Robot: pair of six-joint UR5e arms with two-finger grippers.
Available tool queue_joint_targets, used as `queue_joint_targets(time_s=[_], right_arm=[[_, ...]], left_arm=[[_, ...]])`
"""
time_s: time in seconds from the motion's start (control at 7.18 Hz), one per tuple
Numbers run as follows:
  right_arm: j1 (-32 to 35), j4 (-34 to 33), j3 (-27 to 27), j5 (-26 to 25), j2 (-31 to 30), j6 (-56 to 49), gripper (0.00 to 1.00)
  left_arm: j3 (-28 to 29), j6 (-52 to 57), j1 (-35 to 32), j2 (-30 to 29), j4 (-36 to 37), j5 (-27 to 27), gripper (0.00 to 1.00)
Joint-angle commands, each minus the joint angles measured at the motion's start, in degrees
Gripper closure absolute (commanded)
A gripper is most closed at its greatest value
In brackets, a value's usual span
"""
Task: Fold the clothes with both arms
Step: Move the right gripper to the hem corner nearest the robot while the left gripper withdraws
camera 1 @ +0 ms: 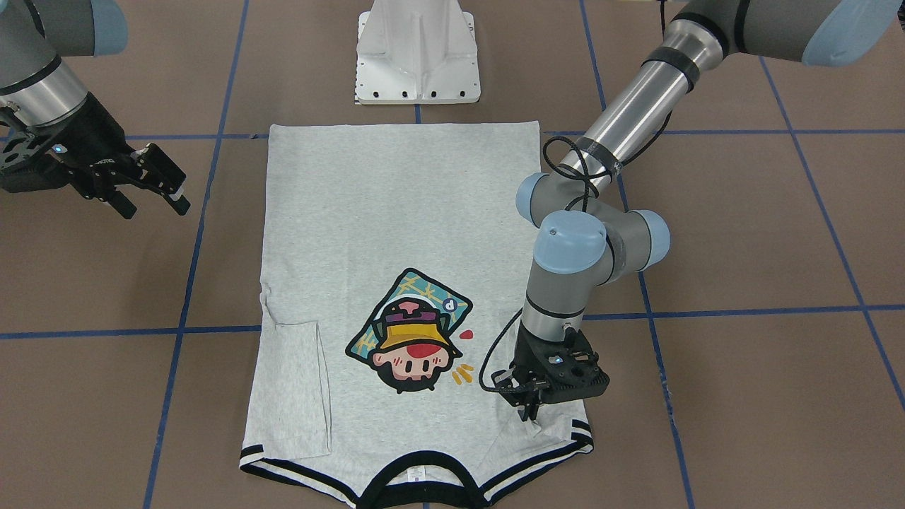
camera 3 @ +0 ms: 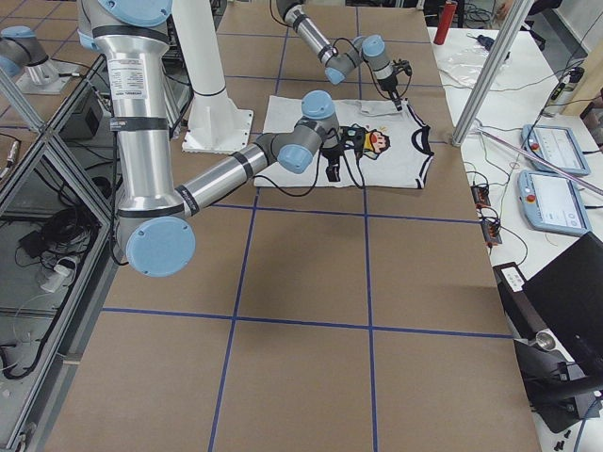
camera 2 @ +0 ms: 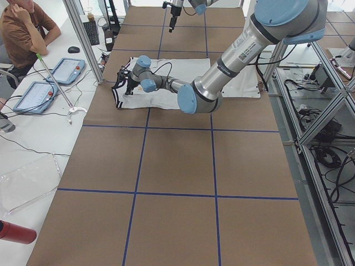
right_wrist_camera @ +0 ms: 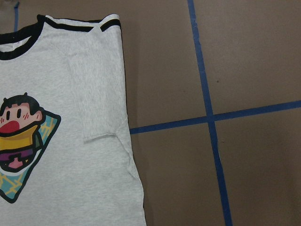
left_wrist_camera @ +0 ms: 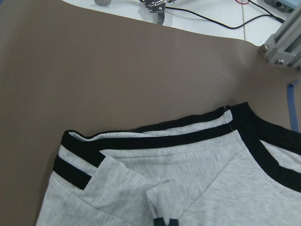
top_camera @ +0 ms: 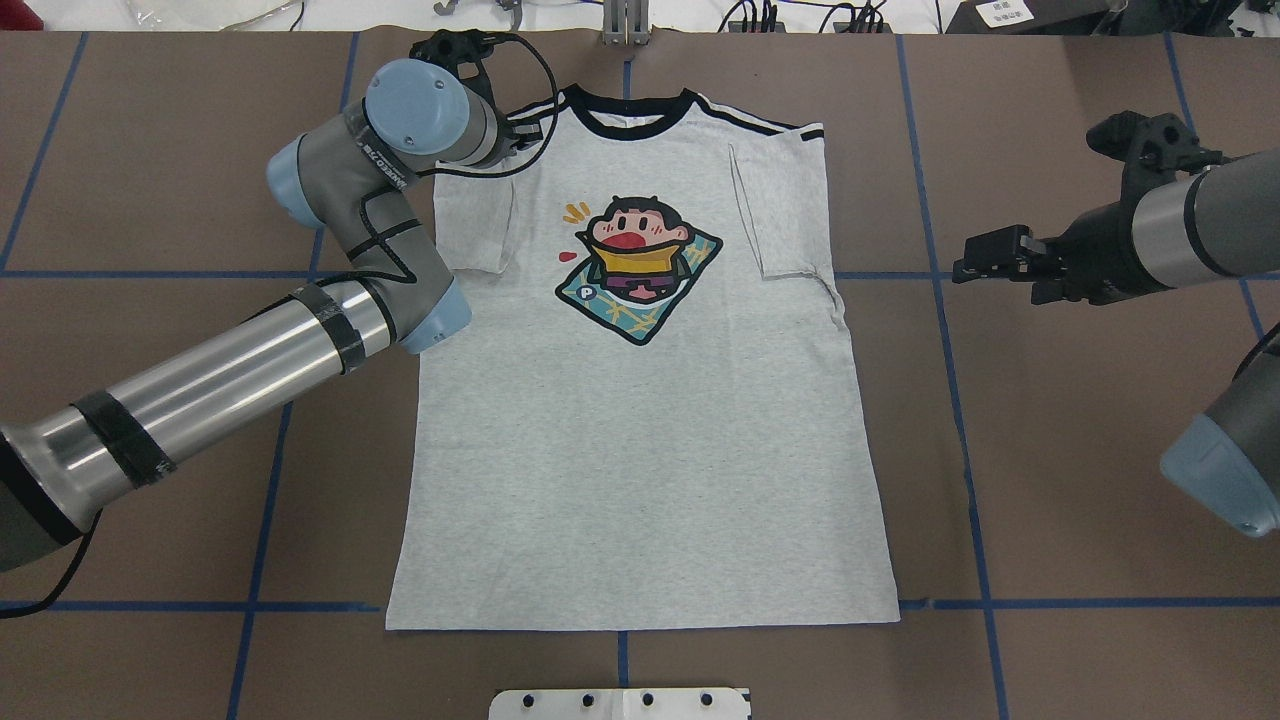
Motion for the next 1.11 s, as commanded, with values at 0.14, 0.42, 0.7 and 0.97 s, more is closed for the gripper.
queue_joint_targets(time_s=[0.14, 0.42, 0.7, 0.97], right_arm=[[-0.4, -0.6, -0.3, 0.0, 0.6, 2.0, 0.00], [-5.3, -3.3, 1.2, -0.6, 0.9, 16.3, 0.00], [-16.8, -3.4, 3.2, -9.5, -0.3, 29.7, 0.02], [-28.1, -3.3, 4.3, -19.5, -4.6, 39.0, 0.06]], left_arm=[[-15.9, 0.0, 0.1, 7.0, 0.2, -4.0, 0.23], [-30.0, 0.0, 1.1, 15.7, 0.4, -12.1, 0.23], [-44.3, -0.8, 1.6, 24.0, 10.1, -21.1, 0.06], [-53.1, -6.9, 3.2, 25.4, 19.8, -20.8, 0.01]])
